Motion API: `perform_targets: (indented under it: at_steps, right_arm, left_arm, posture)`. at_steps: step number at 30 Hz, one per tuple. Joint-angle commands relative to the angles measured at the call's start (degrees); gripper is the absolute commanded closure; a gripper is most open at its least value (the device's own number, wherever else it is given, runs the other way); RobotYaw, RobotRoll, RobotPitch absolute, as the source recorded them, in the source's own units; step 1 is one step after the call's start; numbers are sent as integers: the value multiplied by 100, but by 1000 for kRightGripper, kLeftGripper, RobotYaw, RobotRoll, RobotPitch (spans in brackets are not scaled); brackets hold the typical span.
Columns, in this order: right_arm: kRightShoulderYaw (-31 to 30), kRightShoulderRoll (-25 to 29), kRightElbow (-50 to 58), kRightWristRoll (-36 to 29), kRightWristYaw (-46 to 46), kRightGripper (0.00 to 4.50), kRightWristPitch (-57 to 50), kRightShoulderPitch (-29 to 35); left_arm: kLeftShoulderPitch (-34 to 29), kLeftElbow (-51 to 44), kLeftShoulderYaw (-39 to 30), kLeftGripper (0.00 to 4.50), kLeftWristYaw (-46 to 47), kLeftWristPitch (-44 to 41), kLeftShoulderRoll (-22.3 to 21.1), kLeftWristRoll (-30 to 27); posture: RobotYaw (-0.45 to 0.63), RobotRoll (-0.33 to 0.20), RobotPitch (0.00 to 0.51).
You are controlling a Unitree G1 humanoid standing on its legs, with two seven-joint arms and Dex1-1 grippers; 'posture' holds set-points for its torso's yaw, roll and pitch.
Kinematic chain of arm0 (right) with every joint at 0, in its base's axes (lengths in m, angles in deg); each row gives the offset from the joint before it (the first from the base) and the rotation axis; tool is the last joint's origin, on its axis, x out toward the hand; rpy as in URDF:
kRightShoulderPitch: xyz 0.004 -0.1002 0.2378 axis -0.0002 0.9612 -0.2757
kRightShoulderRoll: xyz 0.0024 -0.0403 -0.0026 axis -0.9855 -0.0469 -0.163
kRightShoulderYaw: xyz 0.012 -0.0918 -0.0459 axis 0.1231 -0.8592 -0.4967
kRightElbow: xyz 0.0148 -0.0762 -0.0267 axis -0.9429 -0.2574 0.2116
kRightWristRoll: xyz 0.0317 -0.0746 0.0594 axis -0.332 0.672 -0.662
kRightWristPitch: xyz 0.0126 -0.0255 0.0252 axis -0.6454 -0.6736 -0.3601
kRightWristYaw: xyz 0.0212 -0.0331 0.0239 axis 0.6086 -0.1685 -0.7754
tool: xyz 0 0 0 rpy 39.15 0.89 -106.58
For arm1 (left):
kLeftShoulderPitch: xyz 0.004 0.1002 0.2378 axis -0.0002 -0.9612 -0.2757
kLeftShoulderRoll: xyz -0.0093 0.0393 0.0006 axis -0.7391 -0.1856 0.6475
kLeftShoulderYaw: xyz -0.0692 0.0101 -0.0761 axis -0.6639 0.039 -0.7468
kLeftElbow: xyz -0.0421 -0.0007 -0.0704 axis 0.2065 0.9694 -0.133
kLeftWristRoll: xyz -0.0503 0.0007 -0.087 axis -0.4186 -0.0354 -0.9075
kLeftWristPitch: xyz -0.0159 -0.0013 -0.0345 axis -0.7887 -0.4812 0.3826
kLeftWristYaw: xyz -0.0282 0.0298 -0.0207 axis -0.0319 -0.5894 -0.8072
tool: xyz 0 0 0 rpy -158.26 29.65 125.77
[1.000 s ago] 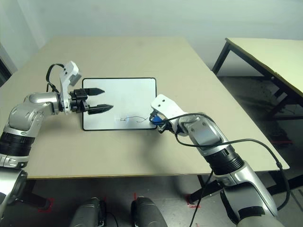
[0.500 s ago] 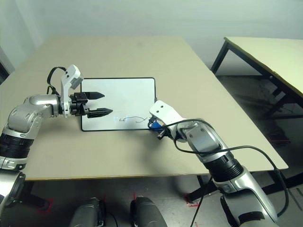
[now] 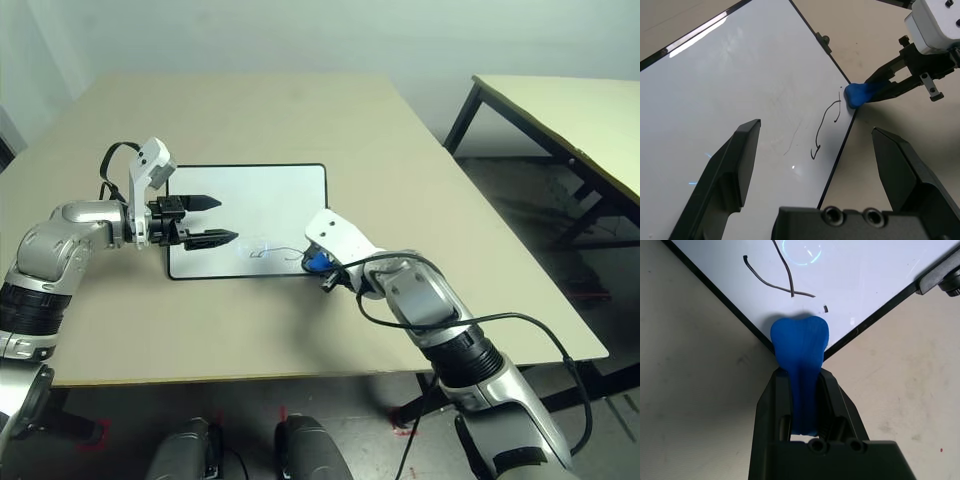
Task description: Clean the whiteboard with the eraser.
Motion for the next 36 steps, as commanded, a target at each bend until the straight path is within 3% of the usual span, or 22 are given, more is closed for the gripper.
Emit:
perform_targets:
  at_steps: [1,7,17,26,36]
  right_arm:
    - [83,-153,-528,160,186,3883,244,-311]
    - [150,-267,-877,210,217,3883,496,-573]
    - [-277,-109,145,113,-14,3884,-224,175]
    - [58,4,-1102,441,274,3899,269,-316]
    - [-139,87,-402,369,132,3900,-56,278]
  left_arm:
    - [-57,-95,26,0,8,-59,-15,-19]
    - [-73,-121,17,0,36,-67,-2,-25]
    - [-94,-189,-2,0,68,-118,-28,-47]
    - [-75,-146,12,0,44,-91,-29,-39]
    - [-44,-90,17,0,30,-61,-19,-30]
  posture:
    - [-95,0,61]
    - [-89,0,57]
    - [-83,0,57]
    - [-91,0,59]
    - [-95,0,59]
